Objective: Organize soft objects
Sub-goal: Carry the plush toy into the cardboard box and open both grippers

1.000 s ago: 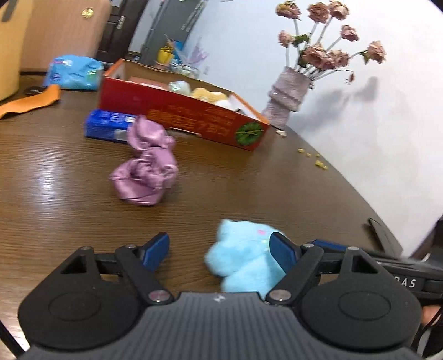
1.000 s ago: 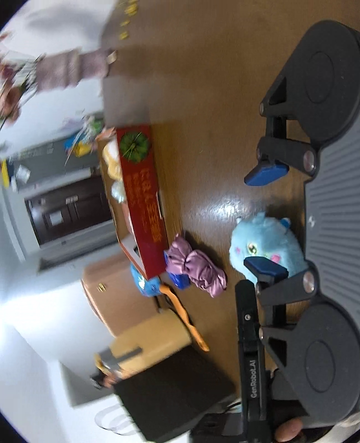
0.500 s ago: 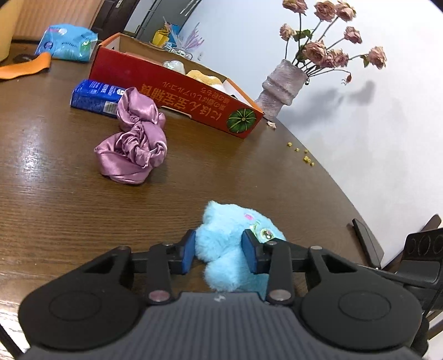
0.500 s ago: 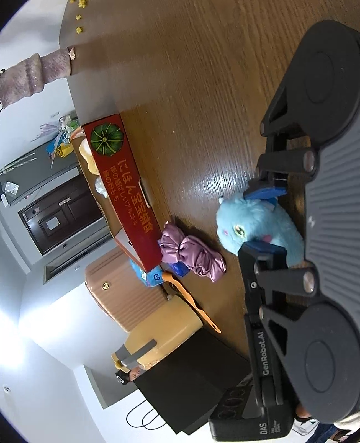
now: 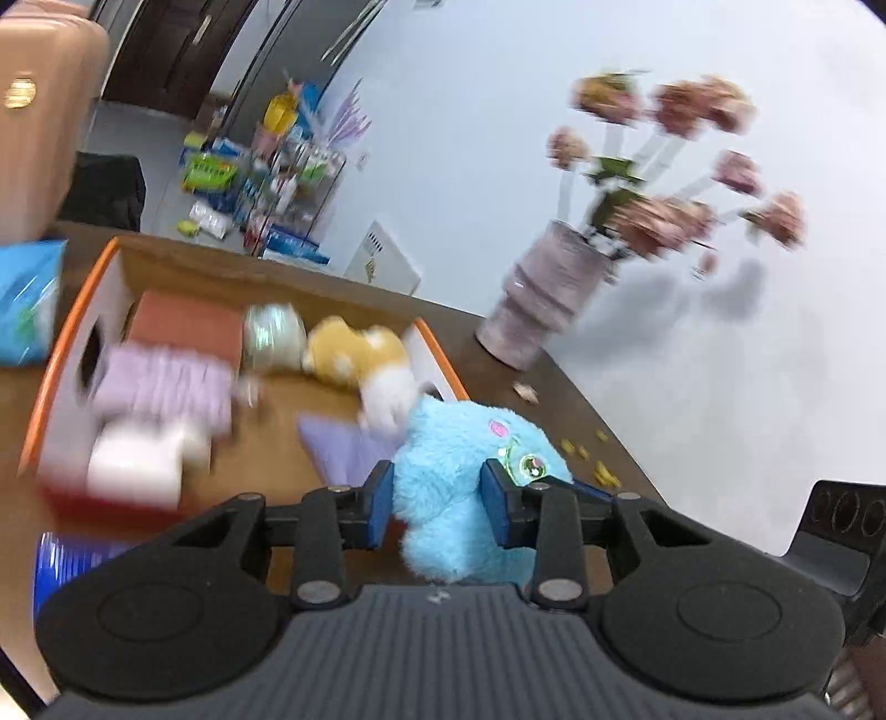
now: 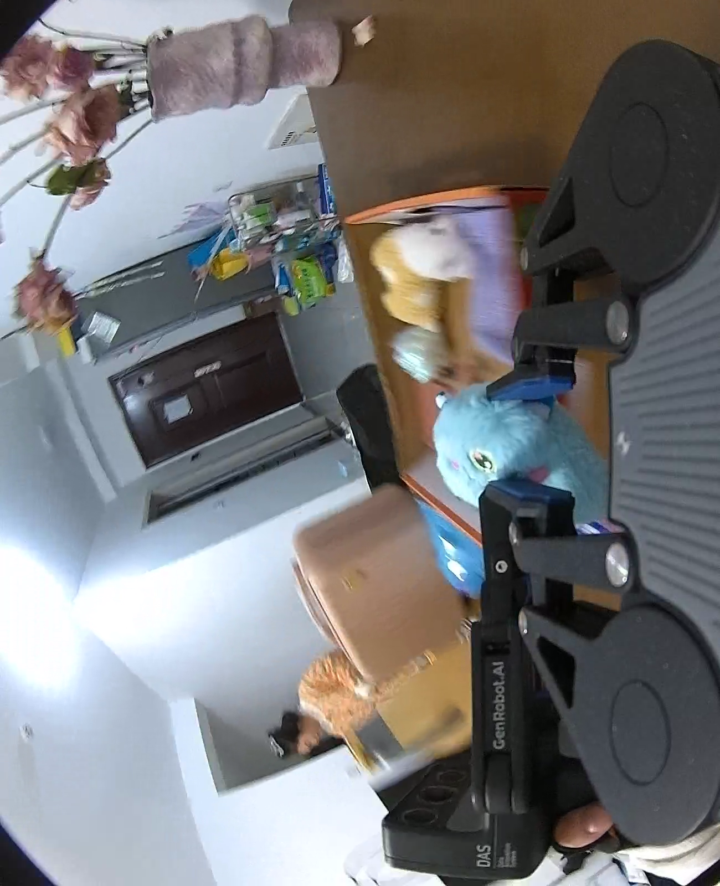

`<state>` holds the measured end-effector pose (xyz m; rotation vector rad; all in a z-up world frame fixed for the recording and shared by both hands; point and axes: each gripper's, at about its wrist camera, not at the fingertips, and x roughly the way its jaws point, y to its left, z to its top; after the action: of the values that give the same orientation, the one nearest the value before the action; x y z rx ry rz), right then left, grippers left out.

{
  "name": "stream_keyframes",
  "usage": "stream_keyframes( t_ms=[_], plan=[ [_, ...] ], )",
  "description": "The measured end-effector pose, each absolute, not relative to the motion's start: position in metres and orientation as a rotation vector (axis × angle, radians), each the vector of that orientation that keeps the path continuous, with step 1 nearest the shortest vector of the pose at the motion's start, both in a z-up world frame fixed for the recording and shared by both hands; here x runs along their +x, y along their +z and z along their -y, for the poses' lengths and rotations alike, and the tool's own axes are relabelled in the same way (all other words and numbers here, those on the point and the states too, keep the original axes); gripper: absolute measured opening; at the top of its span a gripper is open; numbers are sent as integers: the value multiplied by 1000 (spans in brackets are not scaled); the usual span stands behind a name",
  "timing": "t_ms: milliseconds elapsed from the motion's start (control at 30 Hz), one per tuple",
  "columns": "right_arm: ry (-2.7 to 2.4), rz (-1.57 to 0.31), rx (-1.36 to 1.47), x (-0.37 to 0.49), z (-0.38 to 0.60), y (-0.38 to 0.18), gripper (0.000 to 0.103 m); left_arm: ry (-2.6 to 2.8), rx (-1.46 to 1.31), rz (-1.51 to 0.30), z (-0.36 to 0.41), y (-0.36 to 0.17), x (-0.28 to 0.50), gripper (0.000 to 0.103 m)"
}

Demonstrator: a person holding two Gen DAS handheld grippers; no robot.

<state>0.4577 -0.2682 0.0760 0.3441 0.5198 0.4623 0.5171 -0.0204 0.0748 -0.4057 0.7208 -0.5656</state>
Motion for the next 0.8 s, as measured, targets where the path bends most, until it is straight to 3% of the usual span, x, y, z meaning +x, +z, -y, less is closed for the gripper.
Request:
stream_keyframes(
  t_ms=[233,333,433,533,633,733,800],
  plan=[
    [382,-821,398,632,265,23,30,-420,-406,-930,32,16,664,34],
    [300,-918,329,657,251,-3,29,-384,-372,-1053,42,-11,687,29],
    [276,-920,233,658,237,0,27,-345,-309,-1039,47,-3,690,27],
    [280,-926,200,659,231,4,26,-339,-282,-1046,46,1,684,31],
    [278,-900,156,652,230,17,29,-350,-250,-1007,42,18,661,45],
    [254,-863,114,637,230,39,42,-365,-177,-949,37,47,636,50],
    [237,-851,101,623,234,56,44,-339,-152,-933,31,62,622,56]
  ],
)
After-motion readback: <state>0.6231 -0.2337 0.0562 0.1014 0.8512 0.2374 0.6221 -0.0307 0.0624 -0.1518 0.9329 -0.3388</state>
